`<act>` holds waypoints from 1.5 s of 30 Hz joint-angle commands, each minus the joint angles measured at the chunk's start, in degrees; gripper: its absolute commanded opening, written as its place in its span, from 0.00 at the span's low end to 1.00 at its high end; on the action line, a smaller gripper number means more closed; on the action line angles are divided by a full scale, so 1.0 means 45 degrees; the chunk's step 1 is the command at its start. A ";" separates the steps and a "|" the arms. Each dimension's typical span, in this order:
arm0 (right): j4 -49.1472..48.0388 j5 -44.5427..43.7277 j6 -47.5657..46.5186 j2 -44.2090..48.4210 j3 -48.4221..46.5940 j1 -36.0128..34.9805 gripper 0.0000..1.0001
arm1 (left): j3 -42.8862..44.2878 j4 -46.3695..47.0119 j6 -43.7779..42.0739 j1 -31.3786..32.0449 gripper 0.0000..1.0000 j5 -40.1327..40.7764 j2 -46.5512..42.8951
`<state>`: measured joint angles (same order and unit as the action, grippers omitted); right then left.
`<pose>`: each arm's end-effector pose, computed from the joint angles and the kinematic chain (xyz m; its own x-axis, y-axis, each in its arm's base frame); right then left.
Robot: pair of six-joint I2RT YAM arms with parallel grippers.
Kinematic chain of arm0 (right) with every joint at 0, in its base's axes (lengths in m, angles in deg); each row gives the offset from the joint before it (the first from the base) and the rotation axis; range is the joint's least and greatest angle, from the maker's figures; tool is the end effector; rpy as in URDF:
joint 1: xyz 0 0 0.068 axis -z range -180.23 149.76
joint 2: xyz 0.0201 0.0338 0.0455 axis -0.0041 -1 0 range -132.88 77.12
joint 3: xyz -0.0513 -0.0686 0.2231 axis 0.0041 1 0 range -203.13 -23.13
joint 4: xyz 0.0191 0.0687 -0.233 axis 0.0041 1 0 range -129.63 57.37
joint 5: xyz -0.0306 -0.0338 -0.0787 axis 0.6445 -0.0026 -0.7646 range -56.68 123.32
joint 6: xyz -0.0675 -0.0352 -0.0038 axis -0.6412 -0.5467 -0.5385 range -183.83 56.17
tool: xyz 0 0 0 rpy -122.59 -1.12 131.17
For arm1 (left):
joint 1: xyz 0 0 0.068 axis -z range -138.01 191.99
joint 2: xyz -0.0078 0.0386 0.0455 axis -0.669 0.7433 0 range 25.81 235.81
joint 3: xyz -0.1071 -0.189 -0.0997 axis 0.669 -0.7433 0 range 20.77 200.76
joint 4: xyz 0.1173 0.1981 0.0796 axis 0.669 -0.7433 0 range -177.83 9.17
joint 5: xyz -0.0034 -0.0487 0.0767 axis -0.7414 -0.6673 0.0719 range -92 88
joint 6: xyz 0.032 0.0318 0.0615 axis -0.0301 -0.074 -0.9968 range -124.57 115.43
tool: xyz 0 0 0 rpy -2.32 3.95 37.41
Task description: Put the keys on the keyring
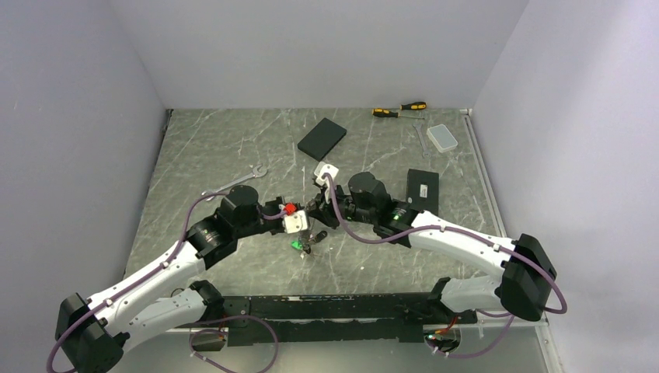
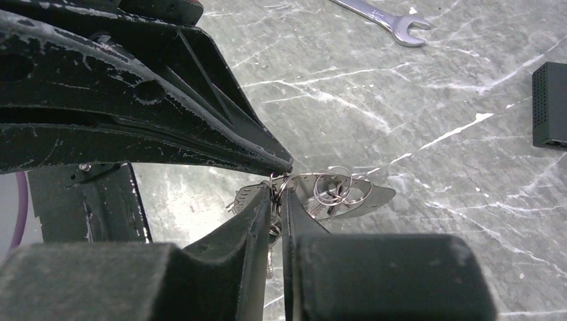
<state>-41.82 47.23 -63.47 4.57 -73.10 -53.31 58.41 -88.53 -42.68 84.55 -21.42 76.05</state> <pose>0.1746 0.2580 0.2529 -0.2149 -0.2760 -0.9368 -0.9101 0.4047 0.0895 0.1575 -0.1739 0.2519 0.3345 0.4831 -0.8092 0.8403 0.2358 0.4881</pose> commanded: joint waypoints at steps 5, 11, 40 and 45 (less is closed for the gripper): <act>-0.0202 -0.0461 -0.0603 0.0312 -0.0424 -0.0092 0.03 | 0.0579 0.0480 0.0207 -0.0048 0.00 0.0033 -0.0129; -0.0017 -0.0473 -0.1049 0.0565 -0.0320 -0.0099 0.00 | 0.0580 0.0462 0.0172 -0.0064 0.00 0.0004 -0.0109; -0.0027 -0.1399 -0.1602 0.2000 0.0633 0.0067 0.00 | 0.0525 0.0345 -0.0062 -0.0074 0.00 0.0373 -0.0104; -0.0120 -0.0975 -0.1766 0.2100 0.0717 0.0114 0.00 | 0.0245 0.0572 -0.0483 -0.0072 0.00 -0.0141 -0.0441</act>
<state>-39.29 41.74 -70.90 12.33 -70.26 -53.14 59.16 -89.28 -43.05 84.42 -20.13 76.16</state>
